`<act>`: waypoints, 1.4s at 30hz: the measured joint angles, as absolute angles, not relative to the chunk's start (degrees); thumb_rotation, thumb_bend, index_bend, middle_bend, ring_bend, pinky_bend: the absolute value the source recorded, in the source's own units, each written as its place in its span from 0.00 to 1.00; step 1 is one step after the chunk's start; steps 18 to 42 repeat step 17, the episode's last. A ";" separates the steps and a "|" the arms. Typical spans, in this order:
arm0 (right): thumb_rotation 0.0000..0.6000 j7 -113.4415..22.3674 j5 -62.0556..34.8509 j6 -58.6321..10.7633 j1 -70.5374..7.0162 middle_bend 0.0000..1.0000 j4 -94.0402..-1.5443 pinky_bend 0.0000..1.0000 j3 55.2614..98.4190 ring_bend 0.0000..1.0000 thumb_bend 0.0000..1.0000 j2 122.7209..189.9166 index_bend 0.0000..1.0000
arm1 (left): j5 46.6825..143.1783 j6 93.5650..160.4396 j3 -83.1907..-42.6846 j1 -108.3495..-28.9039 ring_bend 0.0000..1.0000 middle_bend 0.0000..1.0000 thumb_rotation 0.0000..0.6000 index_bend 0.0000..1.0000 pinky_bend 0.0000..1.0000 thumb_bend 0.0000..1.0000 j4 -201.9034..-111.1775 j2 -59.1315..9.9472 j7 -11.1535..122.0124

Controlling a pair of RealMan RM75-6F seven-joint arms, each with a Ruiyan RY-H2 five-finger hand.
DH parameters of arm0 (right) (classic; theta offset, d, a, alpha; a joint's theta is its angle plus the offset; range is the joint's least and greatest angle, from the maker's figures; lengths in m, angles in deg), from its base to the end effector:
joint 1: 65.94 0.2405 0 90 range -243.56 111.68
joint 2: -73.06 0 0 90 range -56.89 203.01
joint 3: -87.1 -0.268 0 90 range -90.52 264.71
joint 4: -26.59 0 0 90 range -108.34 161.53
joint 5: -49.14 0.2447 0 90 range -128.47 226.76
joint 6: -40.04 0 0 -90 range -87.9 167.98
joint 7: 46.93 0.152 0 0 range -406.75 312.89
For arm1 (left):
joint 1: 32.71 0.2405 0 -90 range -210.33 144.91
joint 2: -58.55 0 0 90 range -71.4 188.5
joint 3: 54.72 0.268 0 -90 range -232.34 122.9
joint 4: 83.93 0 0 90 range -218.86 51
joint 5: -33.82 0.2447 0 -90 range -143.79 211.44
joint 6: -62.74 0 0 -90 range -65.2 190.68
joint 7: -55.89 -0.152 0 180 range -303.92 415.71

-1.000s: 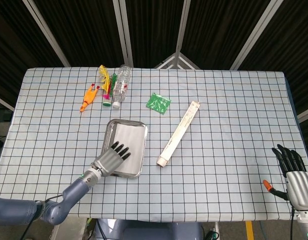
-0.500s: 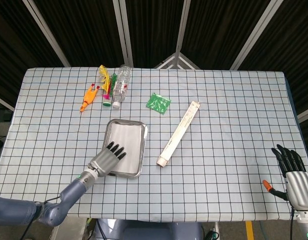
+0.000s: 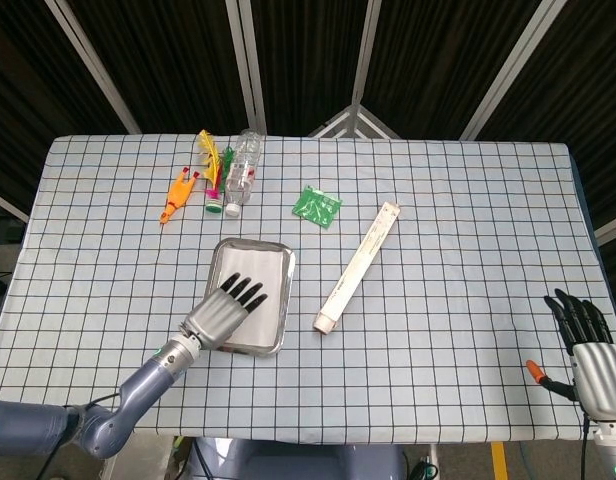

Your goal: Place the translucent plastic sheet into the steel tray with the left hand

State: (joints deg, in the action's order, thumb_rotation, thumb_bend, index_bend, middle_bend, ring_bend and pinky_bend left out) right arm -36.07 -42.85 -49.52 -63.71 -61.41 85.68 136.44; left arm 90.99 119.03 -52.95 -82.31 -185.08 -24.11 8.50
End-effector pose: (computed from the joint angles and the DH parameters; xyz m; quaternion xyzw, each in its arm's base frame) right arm -0.3446 -0.1715 0.1457 0.5872 -0.3947 0.4380 0.5545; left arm -0.1297 0.3003 -0.0612 -0.8705 -0.2114 -0.2341 0.3779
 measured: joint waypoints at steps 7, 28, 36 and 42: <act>1.00 -36.30 -43.16 -50.01 -63.83 0.00 -60.86 0.02 85.68 0.00 0.29 136.54 0.00 | 98.58 129.77 -52.77 -75.51 0.00 0.00 1.00 0.00 0.00 0.00 -190.09 -18.13 17.04; 1.00 -38.65 -44.26 -50.86 -63.91 0.00 -60.57 0.01 85.79 0.00 0.29 137.15 0.00 | 111.35 148.34 -43.97 -56.98 0.00 0.00 1.00 0.00 0.00 0.00 -188.60 -11.53 32.02; 1.00 -38.65 -44.26 -50.86 -63.91 0.00 -60.57 0.01 85.79 0.00 0.29 137.15 0.00 | 111.35 148.34 -43.97 -56.98 0.00 0.00 1.00 0.00 0.00 0.00 -188.60 -11.53 32.02; 1.00 -38.65 -44.26 -50.86 -63.91 0.00 -60.57 0.01 85.79 0.00 0.29 137.15 0.00 | 111.35 148.34 -43.97 -56.98 0.00 0.00 1.00 0.00 0.00 0.00 -188.60 -11.53 32.02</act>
